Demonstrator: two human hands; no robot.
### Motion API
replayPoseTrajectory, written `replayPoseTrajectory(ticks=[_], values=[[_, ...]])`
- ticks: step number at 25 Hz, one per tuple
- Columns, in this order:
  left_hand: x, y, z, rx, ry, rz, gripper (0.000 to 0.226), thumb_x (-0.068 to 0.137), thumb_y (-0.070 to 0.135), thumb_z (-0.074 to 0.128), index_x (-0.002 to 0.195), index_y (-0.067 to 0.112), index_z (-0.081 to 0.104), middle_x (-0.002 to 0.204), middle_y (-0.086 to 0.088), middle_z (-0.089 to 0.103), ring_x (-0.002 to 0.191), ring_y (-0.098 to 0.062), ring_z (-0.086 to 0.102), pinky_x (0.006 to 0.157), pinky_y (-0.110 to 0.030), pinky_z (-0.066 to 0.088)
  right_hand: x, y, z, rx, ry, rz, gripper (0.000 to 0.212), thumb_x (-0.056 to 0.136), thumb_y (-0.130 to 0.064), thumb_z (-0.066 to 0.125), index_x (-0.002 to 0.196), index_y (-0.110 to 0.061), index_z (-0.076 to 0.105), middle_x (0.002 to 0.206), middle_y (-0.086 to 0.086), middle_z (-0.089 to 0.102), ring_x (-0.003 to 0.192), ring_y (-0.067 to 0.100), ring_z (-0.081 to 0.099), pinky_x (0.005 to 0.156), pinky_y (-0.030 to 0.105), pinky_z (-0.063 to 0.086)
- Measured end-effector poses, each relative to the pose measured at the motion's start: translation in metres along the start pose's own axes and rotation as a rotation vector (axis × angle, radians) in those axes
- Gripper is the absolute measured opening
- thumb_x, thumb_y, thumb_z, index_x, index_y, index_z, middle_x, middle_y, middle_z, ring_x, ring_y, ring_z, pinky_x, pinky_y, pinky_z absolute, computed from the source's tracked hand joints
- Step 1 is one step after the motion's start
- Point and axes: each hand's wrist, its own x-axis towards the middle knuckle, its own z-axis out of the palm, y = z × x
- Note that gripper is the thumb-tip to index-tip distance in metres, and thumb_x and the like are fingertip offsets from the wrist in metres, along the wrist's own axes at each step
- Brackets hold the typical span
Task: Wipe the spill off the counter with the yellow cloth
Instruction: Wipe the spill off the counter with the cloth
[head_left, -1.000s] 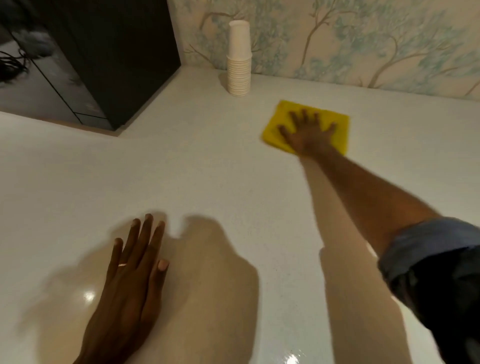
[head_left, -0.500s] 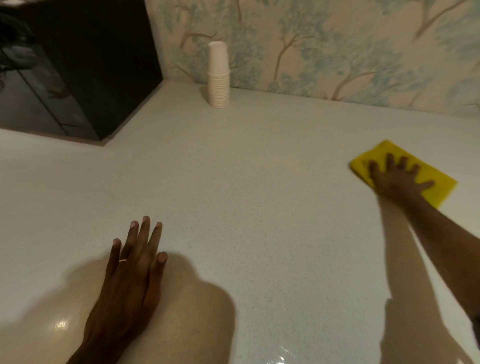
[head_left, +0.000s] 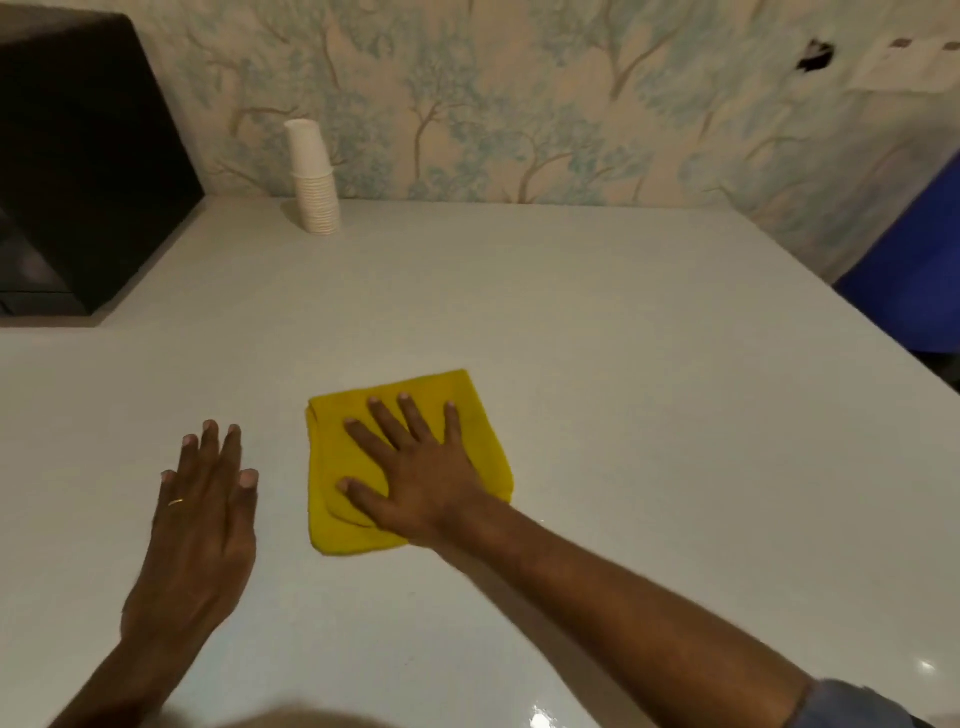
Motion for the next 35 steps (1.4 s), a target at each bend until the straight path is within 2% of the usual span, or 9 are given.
replayPoseTrajectory(ticks=[4, 8, 11, 14, 19, 25, 29, 32, 35], values=[[0.004, -0.011, 0.005, 0.034, -0.025, -0.024, 0.062, 0.102, 0.058, 0.014, 0.160, 0.035, 0.009, 0.168, 0.025, 0.000, 0.156, 0.002, -0.004, 0.120, -0.010, -0.015, -0.061, 0.122, -0.038, -0.080, 0.066, 0.349, 0.072, 0.091, -0.073, 0.028, 0.155, -0.046, 0.011, 0.169, -0.011, 0.007, 0.157, 0.021, 0.003, 0.118, 0.068, 0.002], [0.003, -0.009, 0.009, 0.074, -0.003, -0.003, 0.064, 0.103, 0.056, 0.017, 0.158, 0.025, 0.023, 0.169, 0.000, 0.022, 0.158, -0.013, 0.010, 0.119, -0.010, -0.015, -0.132, 0.265, -0.092, -0.061, 0.011, 0.814, 0.075, 0.092, -0.074, 0.024, 0.157, -0.043, 0.004, 0.169, -0.010, -0.002, 0.157, 0.024, -0.002, 0.118, 0.069, 0.003], [0.000, 0.000, 0.006, 0.057, 0.013, 0.016, 0.064, 0.103, 0.055, 0.017, 0.156, 0.021, 0.030, 0.168, -0.002, 0.025, 0.158, -0.013, 0.010, 0.121, -0.013, -0.015, -0.171, 0.287, -0.092, -0.051, 0.054, 0.924, 0.079, 0.086, -0.080, 0.015, 0.156, -0.044, 0.005, 0.169, -0.009, 0.001, 0.157, 0.026, -0.002, 0.116, 0.071, 0.001], [-0.001, 0.006, 0.002, 0.062, -0.005, 0.019, 0.063, 0.104, 0.054, 0.015, 0.156, 0.022, 0.030, 0.168, -0.003, 0.022, 0.159, -0.018, 0.008, 0.127, -0.034, -0.002, -0.170, 0.247, -0.078, -0.075, 0.085, 0.864, 0.077, 0.088, -0.078, 0.015, 0.156, -0.044, 0.006, 0.170, -0.008, 0.002, 0.157, 0.025, -0.002, 0.116, 0.072, 0.001], [0.000, 0.006, -0.001, 0.019, -0.055, -0.001, 0.071, 0.100, 0.063, 0.009, 0.160, 0.026, 0.020, 0.170, 0.000, 0.014, 0.155, -0.004, -0.003, 0.115, -0.007, -0.021, -0.117, 0.109, -0.042, -0.081, 0.067, 0.488, 0.075, 0.092, -0.072, 0.021, 0.157, -0.041, 0.002, 0.169, -0.006, -0.004, 0.156, 0.027, -0.006, 0.116, 0.071, -0.004], [-0.004, 0.020, -0.007, -0.208, 0.012, -0.054, 0.076, 0.094, 0.071, 0.009, 0.159, 0.033, 0.019, 0.164, 0.021, 0.013, 0.151, 0.013, -0.002, 0.126, -0.025, -0.002, -0.043, -0.059, 0.011, 0.026, 0.046, -0.011, 0.074, 0.091, -0.072, 0.025, 0.156, -0.037, 0.017, 0.169, -0.001, 0.010, 0.156, 0.031, -0.002, 0.111, 0.072, -0.016], [-0.003, 0.013, -0.012, -0.291, 0.080, -0.137, 0.078, 0.091, 0.076, 0.010, 0.160, 0.039, 0.012, 0.167, 0.025, 0.005, 0.150, 0.017, -0.007, 0.117, -0.006, -0.013, 0.040, -0.080, 0.012, 0.041, -0.016, -0.090, 0.075, 0.091, -0.071, 0.019, 0.157, -0.035, 0.015, 0.169, -0.001, 0.006, 0.156, 0.031, -0.006, 0.109, 0.072, -0.020], [-0.003, 0.010, -0.013, -0.189, 0.075, -0.120, 0.064, 0.096, 0.070, 0.012, 0.156, 0.050, 0.008, 0.166, 0.029, 0.000, 0.154, 0.008, -0.007, 0.121, -0.011, -0.013, 0.106, -0.069, 0.008, 0.039, -0.070, -0.109, 0.077, 0.090, -0.074, 0.021, 0.157, -0.037, 0.014, 0.169, -0.003, 0.005, 0.156, 0.030, -0.006, 0.110, 0.072, -0.020], [0.002, 0.004, -0.009, -0.111, 0.085, -0.152, 0.064, 0.097, 0.065, 0.017, 0.158, 0.045, 0.011, 0.166, 0.028, 0.000, 0.155, 0.005, -0.006, 0.125, -0.018, -0.009, 0.168, -0.011, -0.004, 0.025, -0.063, -0.033, 0.077, 0.090, -0.074, 0.027, 0.157, -0.038, 0.014, 0.169, -0.005, 0.006, 0.156, 0.029, -0.001, 0.111, 0.071, -0.017]])
